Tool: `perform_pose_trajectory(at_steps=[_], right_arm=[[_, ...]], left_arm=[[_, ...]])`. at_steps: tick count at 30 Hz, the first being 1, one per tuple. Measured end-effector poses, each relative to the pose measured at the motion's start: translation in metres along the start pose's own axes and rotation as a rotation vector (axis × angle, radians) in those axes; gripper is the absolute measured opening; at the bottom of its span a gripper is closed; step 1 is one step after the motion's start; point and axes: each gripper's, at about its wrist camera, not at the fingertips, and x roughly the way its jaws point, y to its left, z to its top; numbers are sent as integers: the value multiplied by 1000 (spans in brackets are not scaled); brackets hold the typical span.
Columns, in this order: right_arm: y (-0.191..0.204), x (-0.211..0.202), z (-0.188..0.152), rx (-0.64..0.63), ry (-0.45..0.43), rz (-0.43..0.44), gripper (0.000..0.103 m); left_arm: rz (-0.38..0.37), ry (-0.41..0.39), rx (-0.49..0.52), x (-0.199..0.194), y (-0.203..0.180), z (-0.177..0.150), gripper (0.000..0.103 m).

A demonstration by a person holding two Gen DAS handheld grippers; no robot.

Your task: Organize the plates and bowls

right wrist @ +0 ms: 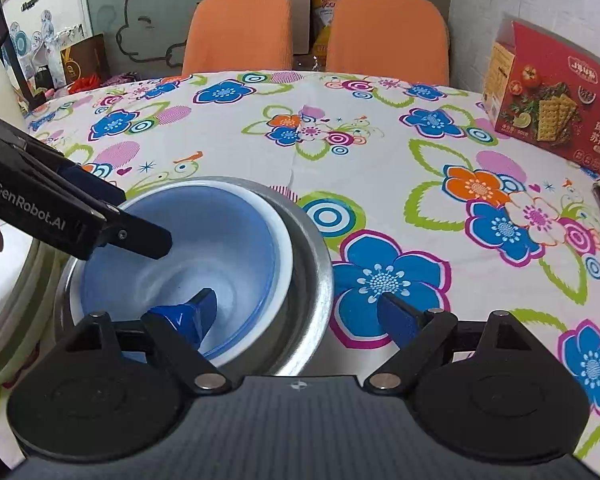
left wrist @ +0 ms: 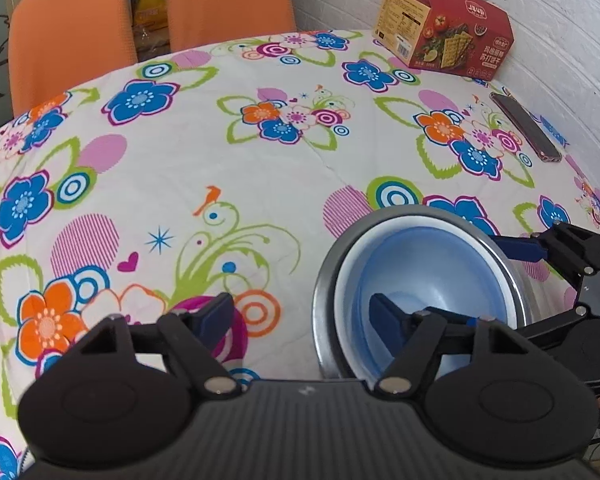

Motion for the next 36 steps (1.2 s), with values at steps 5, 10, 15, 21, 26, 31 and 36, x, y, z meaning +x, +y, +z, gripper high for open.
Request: perform_pose_trajectory(at_steps=[5,10,15,21,26,31,36], right_arm=[[-1,1,-1,37,0,23,77],[0,0,-4,51,-22,15,77],[3,2,3,61,17,-4,77],[0,0,-4,40,-8,24,78],[-2,0,-4,17,-16,53,80],[-5,0,0,26,23,29,79],[-4,1,-3,23,-2,31,81]], left_arm=[[-3,-7,35,4,-8,-2,72],[-1,3,35,9,-10,-3,72],[6,8,40,15,-11,-6,72],[6,8,50,14,-13,-7,73],[16,7,47,15,-13,-7,79],[33,7,57,15,-15,-8,79],[40,7,57,15,-15,-9,80]])
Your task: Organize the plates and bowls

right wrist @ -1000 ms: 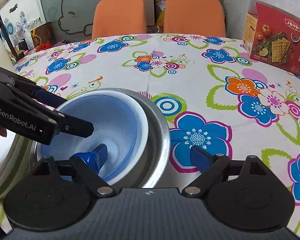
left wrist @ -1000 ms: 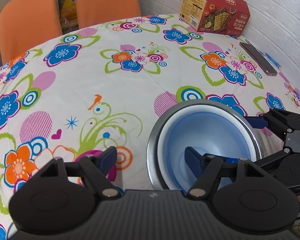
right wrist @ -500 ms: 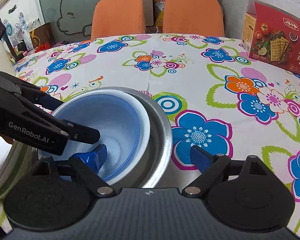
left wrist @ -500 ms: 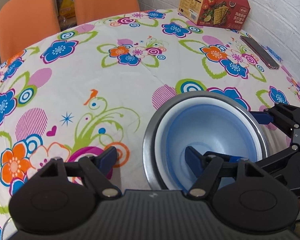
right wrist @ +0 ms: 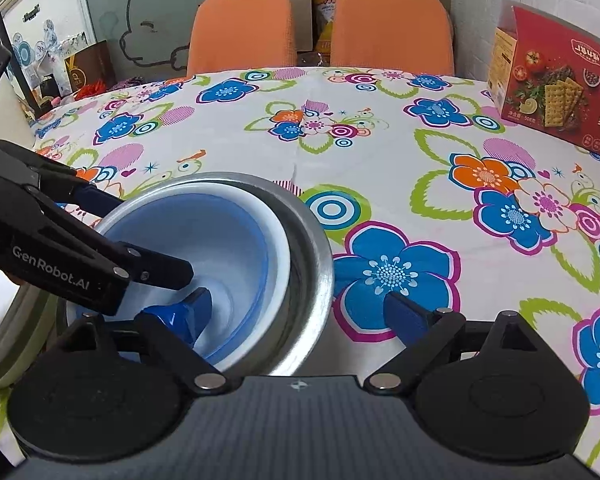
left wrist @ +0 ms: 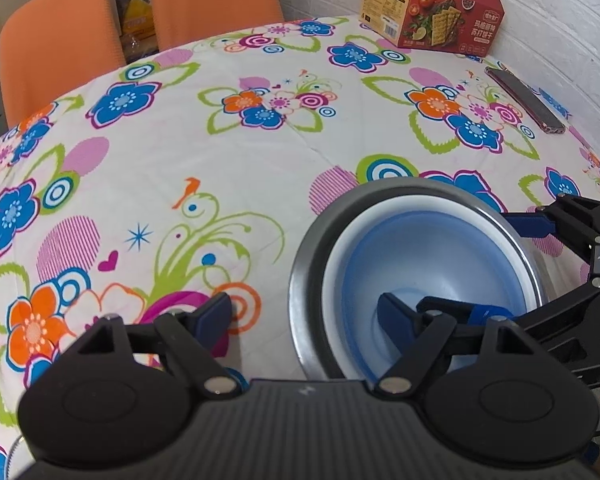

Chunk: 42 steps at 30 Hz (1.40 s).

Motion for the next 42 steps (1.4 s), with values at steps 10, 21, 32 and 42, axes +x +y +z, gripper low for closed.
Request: perform_pose_trajectory(at_steps=[10,21,32,42], right_arm=[[2,-6,0,-7,-13,21,77],[1,-15,-10,-20,-61,77,70],[20,-9,-3,-6,-40,126,71],[13,-9,13,30,-19,101,74]], left_arm=[[-40,25,-13,-7,0,-2,59],[-62,-12,-14,-9,-9,-7,48],[-63,-9,-89,-10,-8,-5,34],[-40,-17,-80,-15,-17,22,23]])
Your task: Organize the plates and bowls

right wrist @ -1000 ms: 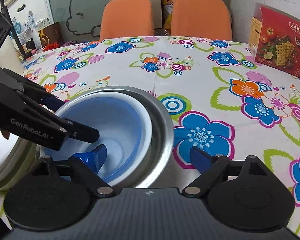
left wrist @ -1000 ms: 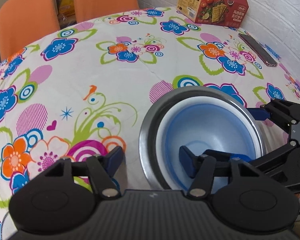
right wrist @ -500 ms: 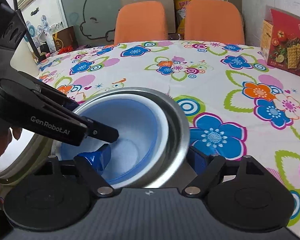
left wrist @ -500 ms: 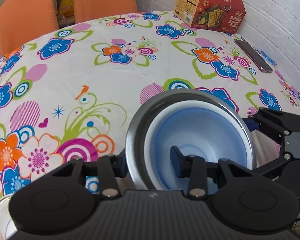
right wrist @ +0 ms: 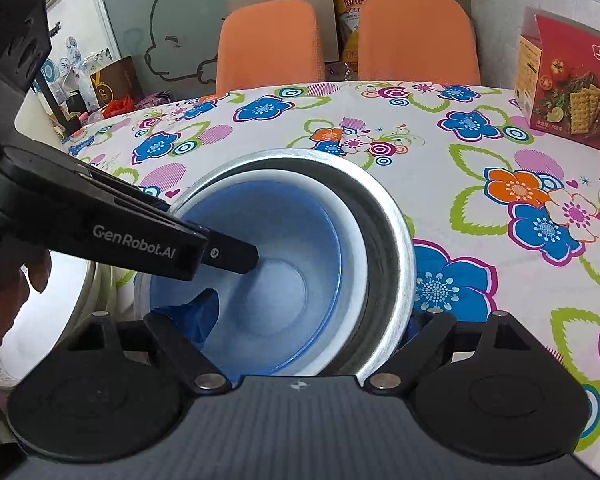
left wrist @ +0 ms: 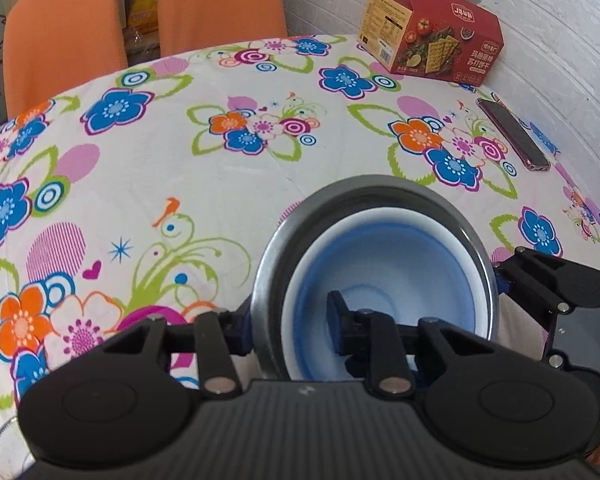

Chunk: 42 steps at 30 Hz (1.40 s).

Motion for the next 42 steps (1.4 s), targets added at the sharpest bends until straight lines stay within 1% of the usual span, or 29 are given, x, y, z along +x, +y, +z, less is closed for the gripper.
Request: perform_pose_trajectory(at_steps=[3,7,10,13,18,20,22,24,27,29,31,33,36,38,40,42], right_arm=[[-7,6,1,18,21,8,74],[-10,16,5,10,32,-6,74],[-15,17,5,12,22,11,72],[-20,15,5,36,14,18,73],[-24,12,1,41,-5,14,73],[-24,13,1,44,-13,6,73],[-20,13,-1,18,-11,-5,73],[-22,10,-4,28,-24,-9,73],[-24,10,-3,42,-27,-4,72],[-23,11,-2,24,-34,27,71],[-23,10,-3,20,-44,65,69],[-18,9,-1,10,-43,48,69],[-16,7,3,6,-35,34,69],[-18,4,8,32,-32,36,70],[-17,-1,13,25,-39,21,72],[-16,-6,17,27,-48,15,72]], left_arm=[[-12,22,-20,8,3,5,21],[3,17,-17,16,3,9,22],[3,11,-7,17,4,5,22],[-7,13,-24,20,9,1,22],[-11,2,-26,19,10,-3,22],[-10,-4,-37,19,10,-4,22],[-12,-13,-55,17,11,-6,22],[-22,-11,-76,15,13,-9,22],[-2,-14,-59,16,8,-9,22],[13,-23,-66,15,6,-10,21],[10,-32,-97,14,10,-11,19],[5,-27,-135,14,13,-11,18],[3,-13,-159,14,14,-5,19],[8,-15,-143,11,11,1,19],[3,-22,-131,5,7,6,19],[3,-34,-124,-2,6,9,19]])
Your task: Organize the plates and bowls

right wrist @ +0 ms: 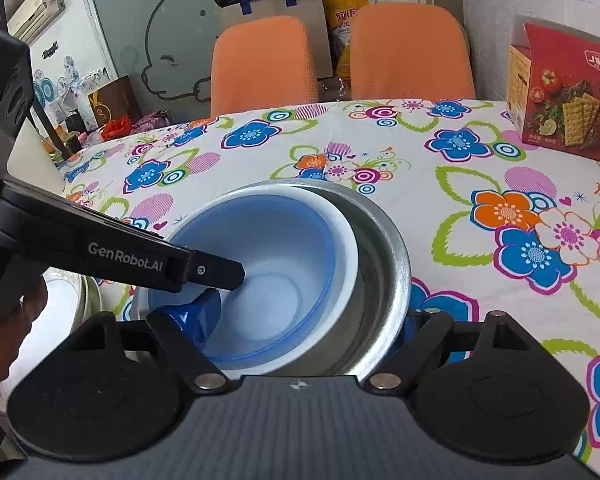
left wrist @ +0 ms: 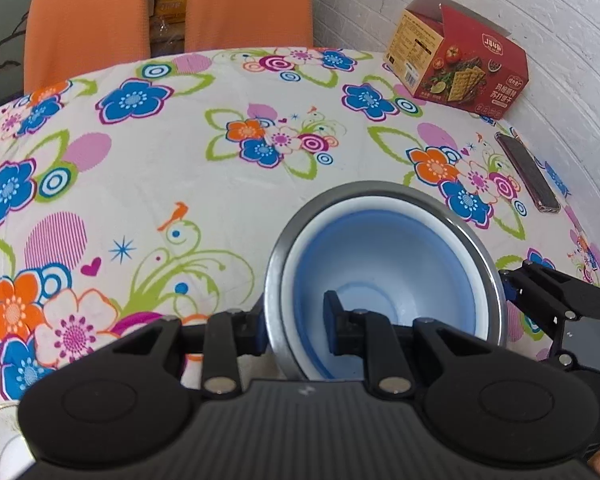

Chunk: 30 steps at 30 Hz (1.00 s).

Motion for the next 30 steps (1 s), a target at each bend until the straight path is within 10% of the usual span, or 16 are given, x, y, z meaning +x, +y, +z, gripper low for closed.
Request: perform_pose_trajectory(at_steps=[8,18,30], right_arm=[[46,-20,10,-59,-40,50,73],[164,2,3,-171,2,302,73],[189,22,-27,-197,94,263,74]], left_arm=[[16,-40,-18,-54,24,-14,19],[236,-99,-150,-144,113,-91,19],[170,-70,-213,-126,146,-141,19]])
